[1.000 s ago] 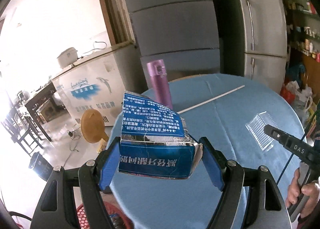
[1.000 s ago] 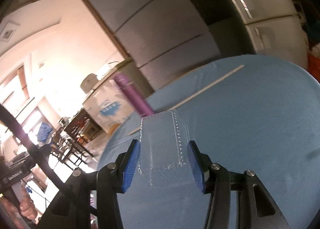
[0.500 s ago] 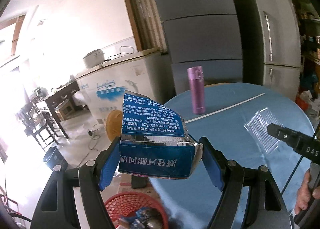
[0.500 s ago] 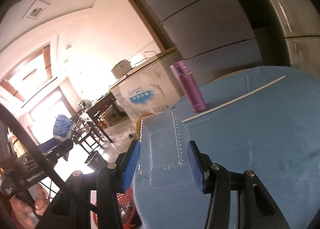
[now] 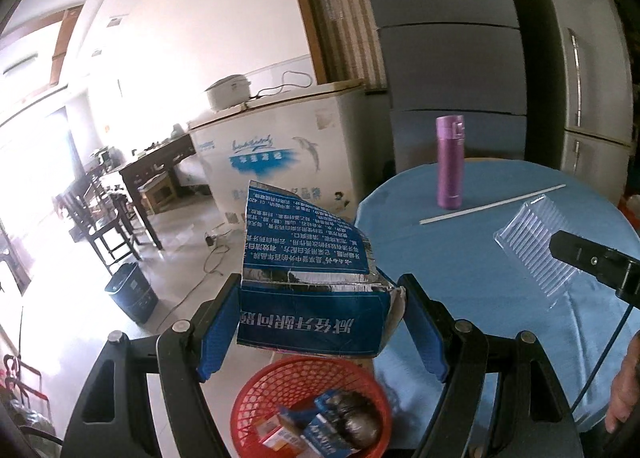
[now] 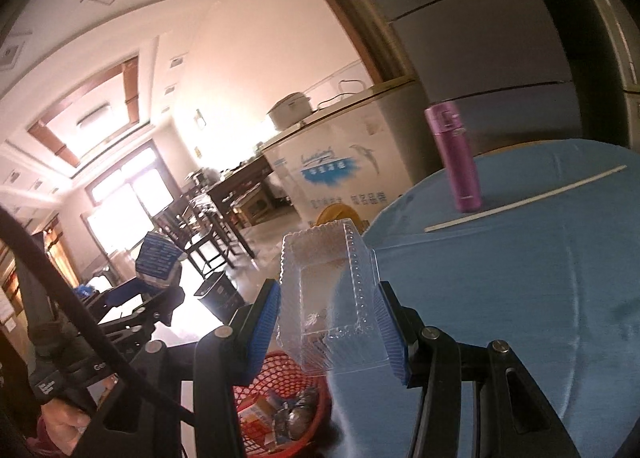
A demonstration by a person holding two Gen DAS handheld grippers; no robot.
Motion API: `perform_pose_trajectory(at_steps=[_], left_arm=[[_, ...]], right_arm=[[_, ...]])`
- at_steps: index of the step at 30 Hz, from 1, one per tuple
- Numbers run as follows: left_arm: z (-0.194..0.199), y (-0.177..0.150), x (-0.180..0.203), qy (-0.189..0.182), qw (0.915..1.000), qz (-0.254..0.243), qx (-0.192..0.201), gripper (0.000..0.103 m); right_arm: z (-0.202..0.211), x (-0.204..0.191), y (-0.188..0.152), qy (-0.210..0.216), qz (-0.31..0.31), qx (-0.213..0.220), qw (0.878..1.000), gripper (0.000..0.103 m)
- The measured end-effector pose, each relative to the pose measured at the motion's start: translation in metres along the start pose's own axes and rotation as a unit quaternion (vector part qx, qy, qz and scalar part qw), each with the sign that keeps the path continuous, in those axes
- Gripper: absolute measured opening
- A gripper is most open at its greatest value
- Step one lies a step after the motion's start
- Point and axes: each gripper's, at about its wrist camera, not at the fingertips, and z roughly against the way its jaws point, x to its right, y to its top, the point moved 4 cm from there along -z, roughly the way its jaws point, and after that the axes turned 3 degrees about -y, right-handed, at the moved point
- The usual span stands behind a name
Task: Collect trash
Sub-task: 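Lift the blue carton and clear tray and turn toward the red basket, then carry the blue carton and clear tray over the red basket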
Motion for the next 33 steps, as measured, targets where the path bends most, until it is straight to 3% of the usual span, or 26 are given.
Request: perform_pose_trajectory(at_steps=[15,33], left_arm=[[0.003,-0.026,-0.049,0.029,0.999,0.031,-0.016,0.078],[-0.003,-0.041,-0.071,0.039,0.9976,0.048,-0.03,0.078]], right_arm=[[-0.025,-0.068,-0.022,0.04,0.039,-0.033,0.998,0.052],[-0.041,-0.099,-0.031,0.061,0.066,-0.053,0.995,0.052]])
